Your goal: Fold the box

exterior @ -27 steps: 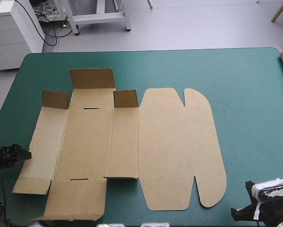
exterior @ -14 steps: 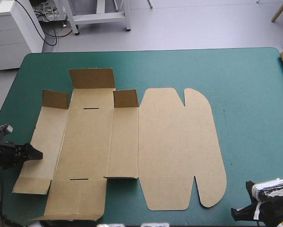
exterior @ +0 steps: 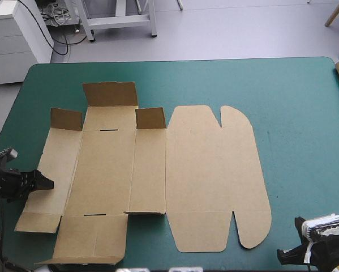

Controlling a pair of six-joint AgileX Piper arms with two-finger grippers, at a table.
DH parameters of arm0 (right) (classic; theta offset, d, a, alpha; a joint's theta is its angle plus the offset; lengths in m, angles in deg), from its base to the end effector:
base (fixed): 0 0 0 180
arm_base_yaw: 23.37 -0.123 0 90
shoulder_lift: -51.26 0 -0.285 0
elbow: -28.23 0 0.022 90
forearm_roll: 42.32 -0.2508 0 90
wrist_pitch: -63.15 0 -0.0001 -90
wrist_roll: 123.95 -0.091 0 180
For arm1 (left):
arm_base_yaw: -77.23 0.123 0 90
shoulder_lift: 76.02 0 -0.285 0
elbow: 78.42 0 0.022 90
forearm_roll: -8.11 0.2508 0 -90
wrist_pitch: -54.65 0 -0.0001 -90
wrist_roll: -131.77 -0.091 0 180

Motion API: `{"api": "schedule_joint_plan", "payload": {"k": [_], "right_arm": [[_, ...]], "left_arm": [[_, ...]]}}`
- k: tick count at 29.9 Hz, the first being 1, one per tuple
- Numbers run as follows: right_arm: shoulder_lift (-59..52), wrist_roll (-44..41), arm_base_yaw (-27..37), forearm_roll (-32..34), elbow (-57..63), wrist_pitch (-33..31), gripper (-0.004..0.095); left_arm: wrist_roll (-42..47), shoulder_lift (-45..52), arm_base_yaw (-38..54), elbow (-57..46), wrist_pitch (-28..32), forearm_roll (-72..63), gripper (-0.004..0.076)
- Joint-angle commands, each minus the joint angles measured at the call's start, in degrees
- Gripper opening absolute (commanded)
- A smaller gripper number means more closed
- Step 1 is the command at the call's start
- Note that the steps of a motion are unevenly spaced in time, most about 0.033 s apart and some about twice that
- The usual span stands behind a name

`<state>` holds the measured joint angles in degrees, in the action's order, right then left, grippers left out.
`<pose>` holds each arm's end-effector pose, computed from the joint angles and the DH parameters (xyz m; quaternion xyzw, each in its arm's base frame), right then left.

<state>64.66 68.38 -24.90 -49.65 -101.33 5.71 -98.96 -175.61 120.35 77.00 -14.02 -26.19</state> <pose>0.0153 0.0102 0.2726 -0.1014 0.8639 0.0175 0.4931 0.2190 0.1396 0.2049 -0.0740 0.9566 -0.2563 0.1177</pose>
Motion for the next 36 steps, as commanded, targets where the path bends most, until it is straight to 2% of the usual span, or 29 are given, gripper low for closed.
{"api": "schedule_joint_plan", "payload": {"k": [1, 20, 32, 34, 36], "right_arm": [[1.1, 0.1, -0.3, -0.1, -1.4, 3.9, -0.0021], [1.1, 0.1, -0.3, -0.1, -1.4, 3.9, -0.0021], [1.1, 0.1, -0.3, 0.0, -1.4, 3.9, -0.0021], [1.1, 0.1, -0.3, 0.0, -1.4, 3.9, -0.0021], [1.1, 0.1, -0.3, 0.0, -1.4, 3.9, -0.0021]], "left_arm": [[0.6, 1.5, -0.5, -1.3, -4.8, -2.0, 0.0529], [0.2, 1.5, -0.6, -2.7, -4.8, -5.3, 0.0529], [-0.7, 1.5, -6.7, -2.7, -4.8, -4.3, 0.0529], [-0.6, 1.5, -6.7, -2.7, -4.8, -4.3, 0.0522], [-0.5, 1.5, -6.7, -2.7, -4.8, -4.3, 0.0482]]}}
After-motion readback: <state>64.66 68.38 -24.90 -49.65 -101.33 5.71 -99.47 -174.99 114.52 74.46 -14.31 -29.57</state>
